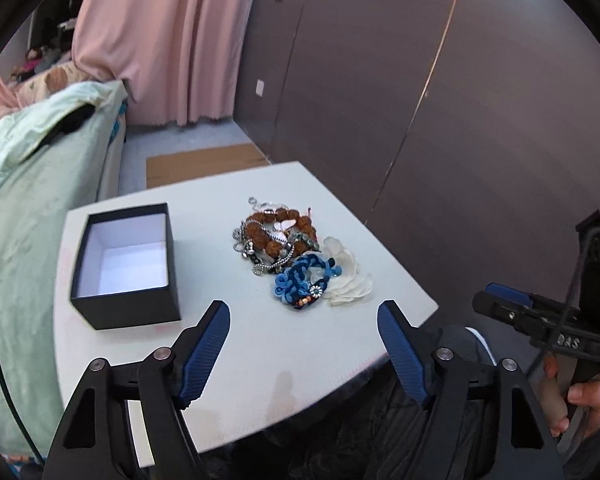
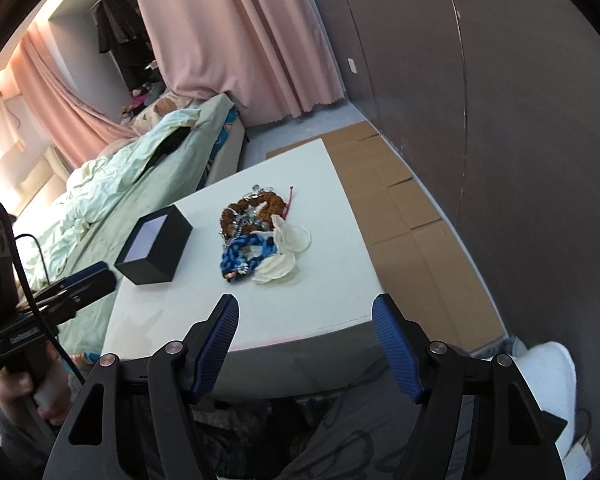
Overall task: Organize jewelry
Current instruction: 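Lower the left gripper onto the blue braided bracelet and close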
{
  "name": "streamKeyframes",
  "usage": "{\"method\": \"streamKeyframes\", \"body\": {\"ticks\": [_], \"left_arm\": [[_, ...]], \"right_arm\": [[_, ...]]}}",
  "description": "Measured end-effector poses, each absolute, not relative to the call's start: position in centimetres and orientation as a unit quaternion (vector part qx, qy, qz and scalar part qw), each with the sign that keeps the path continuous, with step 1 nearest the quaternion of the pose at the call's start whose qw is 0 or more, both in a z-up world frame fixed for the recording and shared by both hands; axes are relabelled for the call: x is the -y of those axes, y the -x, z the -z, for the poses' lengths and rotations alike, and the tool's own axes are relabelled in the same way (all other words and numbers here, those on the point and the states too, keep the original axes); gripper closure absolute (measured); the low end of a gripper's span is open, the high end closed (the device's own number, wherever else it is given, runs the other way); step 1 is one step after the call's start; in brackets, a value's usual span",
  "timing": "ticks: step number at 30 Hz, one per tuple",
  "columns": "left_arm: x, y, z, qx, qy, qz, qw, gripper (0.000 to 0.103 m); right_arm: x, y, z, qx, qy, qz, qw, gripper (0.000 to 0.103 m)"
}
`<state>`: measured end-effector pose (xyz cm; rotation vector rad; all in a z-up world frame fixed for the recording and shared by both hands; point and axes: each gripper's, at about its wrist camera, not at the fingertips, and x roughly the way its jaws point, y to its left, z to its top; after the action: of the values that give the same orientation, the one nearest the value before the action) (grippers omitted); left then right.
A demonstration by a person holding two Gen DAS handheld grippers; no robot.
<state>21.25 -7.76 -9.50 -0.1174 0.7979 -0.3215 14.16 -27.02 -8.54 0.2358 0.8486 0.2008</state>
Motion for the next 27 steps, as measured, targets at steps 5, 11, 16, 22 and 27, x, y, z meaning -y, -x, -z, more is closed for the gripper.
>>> {"method": "streamKeyframes", "body": {"ticks": [5, 11, 16, 22, 27], "left_arm": [[9.0, -24.4, 11.6, -0.412, 0.047, 0.163, 0.895, 0.026], [10.3, -27.2, 14.0, -0.438, 0.032, 0.165, 0.883, 0.028], [11.3, -29.2, 16.0, -0.456, 0.026, 0.162, 0.874, 0.028], [12.0, -30.8, 17.6, -0.473, 0.024, 0.154, 0.867, 0.038], [12.2, -31.3, 18.6, -0.476, 0.021, 0.149, 0.866, 0.050]], "right_arm": [[27.1, -15.2, 9.7, -0.418, -0.121, -0.097, 0.895, 0.033], [28.0, -16.1, 10.9, -0.431, -0.129, -0.089, 0.889, 0.033], [28.5, -17.1, 11.6, -0.440, -0.133, -0.083, 0.884, 0.033], [28.9, -17.8, 12.3, -0.451, -0.138, -0.077, 0.879, 0.033], [29.0, -18.4, 12.3, -0.453, -0.138, -0.074, 0.878, 0.033]]}}
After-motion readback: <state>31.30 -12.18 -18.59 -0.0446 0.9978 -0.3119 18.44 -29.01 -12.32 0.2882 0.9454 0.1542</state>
